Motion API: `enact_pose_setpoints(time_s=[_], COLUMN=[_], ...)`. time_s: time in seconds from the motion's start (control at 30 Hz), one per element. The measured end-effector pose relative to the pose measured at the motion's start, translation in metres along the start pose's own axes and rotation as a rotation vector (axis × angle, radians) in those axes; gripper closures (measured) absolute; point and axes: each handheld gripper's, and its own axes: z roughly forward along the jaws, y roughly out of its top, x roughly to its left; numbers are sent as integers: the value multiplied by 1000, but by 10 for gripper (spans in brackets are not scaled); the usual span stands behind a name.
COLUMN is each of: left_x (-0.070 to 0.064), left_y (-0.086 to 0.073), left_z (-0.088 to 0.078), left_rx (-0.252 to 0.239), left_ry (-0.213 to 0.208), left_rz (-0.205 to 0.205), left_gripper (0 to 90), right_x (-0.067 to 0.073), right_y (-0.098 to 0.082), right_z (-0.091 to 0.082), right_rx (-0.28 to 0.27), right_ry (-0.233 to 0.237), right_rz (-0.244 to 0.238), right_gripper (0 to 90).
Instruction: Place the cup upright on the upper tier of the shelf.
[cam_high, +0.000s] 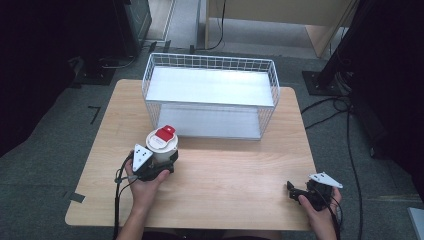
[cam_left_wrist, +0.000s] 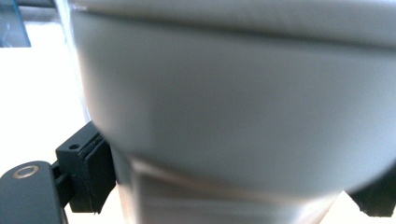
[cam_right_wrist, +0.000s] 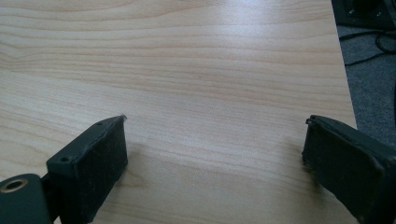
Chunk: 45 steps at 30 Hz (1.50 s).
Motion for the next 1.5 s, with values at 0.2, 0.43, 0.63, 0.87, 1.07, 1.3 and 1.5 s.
enact_pose_setpoints(time_s=[0.2, 0.43, 0.63, 0.87, 1.07, 1.3, 1.5], left_x=[-8, -17, -23, -26, -31, -36, -42], left_y=[17, 49, 71, 89, 107, 126, 142], left_z=[-2, -3, 0, 4, 7, 12, 16], left_rx=[-52, -129, -174, -204, -239, -281, -309], left_ry=[-19, -40, -50, -49, -56, -63, -41], left_rz=[18, 43, 57, 72, 96, 107, 128], left_gripper=[86, 86, 86, 87, 86, 86, 87], right_x=[0, 0, 0, 0, 0, 0, 0], right_y=[0, 0, 0, 0, 0, 0, 0], right_z=[0, 0, 0, 0, 0, 0, 0], right_rx=[1, 1, -1, 0, -1, -3, -3], right_ry=[6, 7, 12, 14, 17, 21, 21], right_rz=[-1, -1, -8, -7, -9, -5, -5], right_gripper=[67, 67, 68, 67, 69, 69, 69])
